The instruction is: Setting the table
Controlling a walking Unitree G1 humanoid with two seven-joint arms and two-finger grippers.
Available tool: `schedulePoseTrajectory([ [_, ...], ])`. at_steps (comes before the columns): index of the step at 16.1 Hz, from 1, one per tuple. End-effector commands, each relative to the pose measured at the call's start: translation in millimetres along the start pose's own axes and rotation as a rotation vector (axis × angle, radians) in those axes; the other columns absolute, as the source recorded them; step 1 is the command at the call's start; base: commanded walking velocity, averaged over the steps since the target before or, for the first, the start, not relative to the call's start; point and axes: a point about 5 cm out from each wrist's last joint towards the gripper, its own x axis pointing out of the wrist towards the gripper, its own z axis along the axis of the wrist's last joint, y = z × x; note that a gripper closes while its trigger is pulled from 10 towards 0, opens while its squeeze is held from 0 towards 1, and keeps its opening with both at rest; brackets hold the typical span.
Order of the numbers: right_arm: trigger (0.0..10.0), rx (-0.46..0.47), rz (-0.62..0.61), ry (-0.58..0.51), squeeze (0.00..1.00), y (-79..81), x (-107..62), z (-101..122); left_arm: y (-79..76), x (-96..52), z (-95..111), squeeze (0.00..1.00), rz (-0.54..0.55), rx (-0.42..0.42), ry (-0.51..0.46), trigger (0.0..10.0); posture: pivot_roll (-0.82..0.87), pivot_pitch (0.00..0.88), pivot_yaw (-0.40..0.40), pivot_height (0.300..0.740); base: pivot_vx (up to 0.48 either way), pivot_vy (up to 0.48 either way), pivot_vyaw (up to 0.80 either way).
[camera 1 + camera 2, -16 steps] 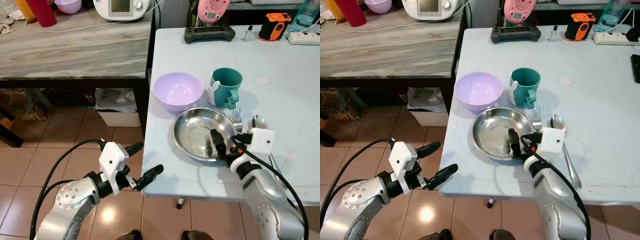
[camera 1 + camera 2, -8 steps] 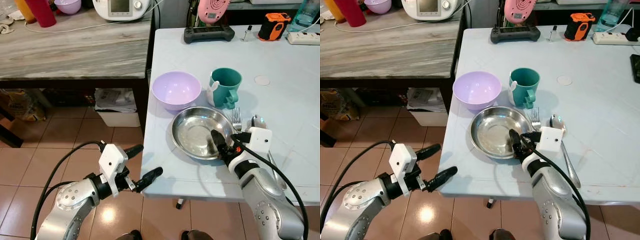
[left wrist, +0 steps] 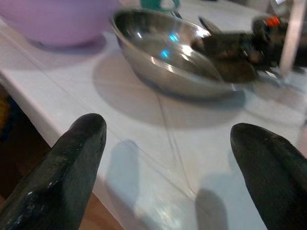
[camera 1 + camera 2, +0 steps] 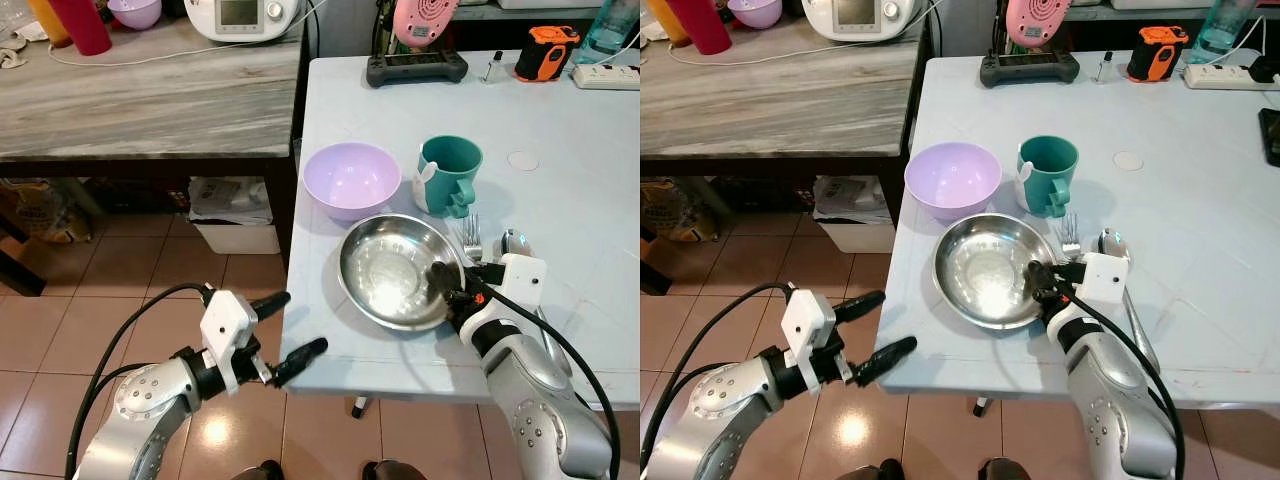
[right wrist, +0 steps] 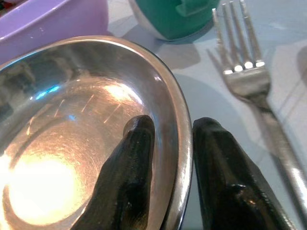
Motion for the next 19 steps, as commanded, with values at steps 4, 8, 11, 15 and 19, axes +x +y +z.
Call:
schedulePoseTrajectory([
  [4, 0.0, 0.042, 0.004, 0.103, 0.00, 2.8, 1.2, -21, 7.2, 4.7, 11, 0.00, 0.042, 0.014, -0.034, 10.0, -0.18, 0.175, 0.050, 0.740, 0.000, 0.000, 0.00],
  [8, 0.0, 0.059, -0.002, 0.109, 0.00, 1.8, 4.2, -21, 6.7, 8.3, 14, 0.00, 0.057, 0.018, -0.045, 10.0, -0.18, 0.170, 0.046, 0.740, 0.000, 0.000, 0.00],
  [11, 0.0, 0.091, 0.001, 0.120, 0.00, 4.0, 6.1, -23, 10.1, 5.1, 14, 0.00, 0.109, 0.018, -0.059, 10.0, -0.17, 0.164, 0.045, 0.740, 0.000, 0.000, 0.00],
  [15, 0.0, 0.135, 0.011, 0.108, 0.00, 10.0, 8.2, -24, 42.6, -2.5, 8, 0.00, 0.402, -0.036, -0.071, 10.0, -0.16, 0.154, 0.042, 0.740, 0.000, 0.000, 0.00],
  [19, 10.0, 0.110, 0.034, 0.079, 0.00, 19.7, 10.4, -23, 57.6, -5.8, 0, 0.00, 0.536, -0.125, -0.110, 10.0, -0.16, 0.138, 0.043, 0.740, 0.000, 0.067, 0.00],
])
